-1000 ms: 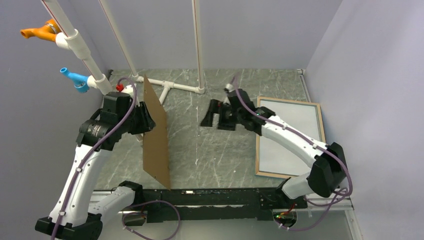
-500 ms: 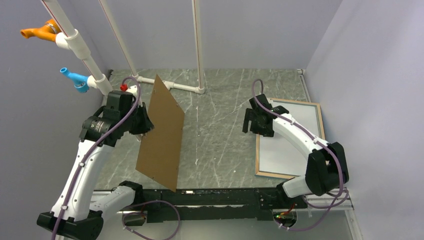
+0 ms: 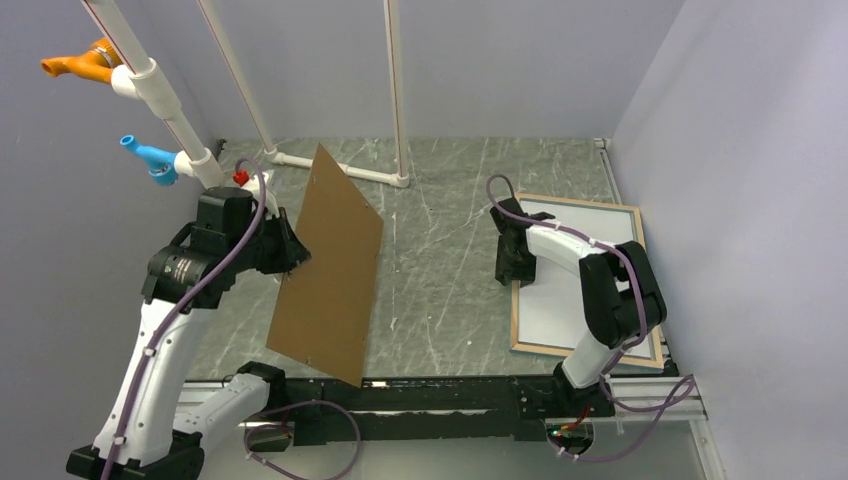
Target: Put the photo into the frame
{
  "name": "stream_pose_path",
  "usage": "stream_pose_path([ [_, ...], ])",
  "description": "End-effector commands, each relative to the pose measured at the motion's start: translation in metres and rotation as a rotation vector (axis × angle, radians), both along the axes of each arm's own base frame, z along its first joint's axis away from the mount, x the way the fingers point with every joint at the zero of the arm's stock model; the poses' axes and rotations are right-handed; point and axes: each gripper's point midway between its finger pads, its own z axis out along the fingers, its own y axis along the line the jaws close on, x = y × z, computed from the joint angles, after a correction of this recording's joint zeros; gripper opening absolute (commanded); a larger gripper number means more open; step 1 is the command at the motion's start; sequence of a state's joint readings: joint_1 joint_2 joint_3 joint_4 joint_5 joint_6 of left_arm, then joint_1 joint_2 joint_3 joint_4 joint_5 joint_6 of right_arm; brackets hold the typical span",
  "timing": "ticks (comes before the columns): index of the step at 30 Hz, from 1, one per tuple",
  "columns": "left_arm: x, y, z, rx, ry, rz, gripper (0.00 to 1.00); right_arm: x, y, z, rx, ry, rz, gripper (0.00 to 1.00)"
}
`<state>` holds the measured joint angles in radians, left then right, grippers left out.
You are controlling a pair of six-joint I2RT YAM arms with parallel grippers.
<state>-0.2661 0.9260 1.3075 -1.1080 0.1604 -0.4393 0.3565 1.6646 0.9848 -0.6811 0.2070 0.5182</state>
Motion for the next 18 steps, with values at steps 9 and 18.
stream_pose_path([
  [9,0.0,-0.016,0.049,-0.124,-0.149,-0.04,0.0,0.007,0.022,0.001,0.105,-0.012,0.044,0.03],
  [18,0.0,-0.022,0.059,-0.179,-0.18,-0.043,0.0,-0.004,0.087,0.018,0.175,-0.027,0.149,0.0],
])
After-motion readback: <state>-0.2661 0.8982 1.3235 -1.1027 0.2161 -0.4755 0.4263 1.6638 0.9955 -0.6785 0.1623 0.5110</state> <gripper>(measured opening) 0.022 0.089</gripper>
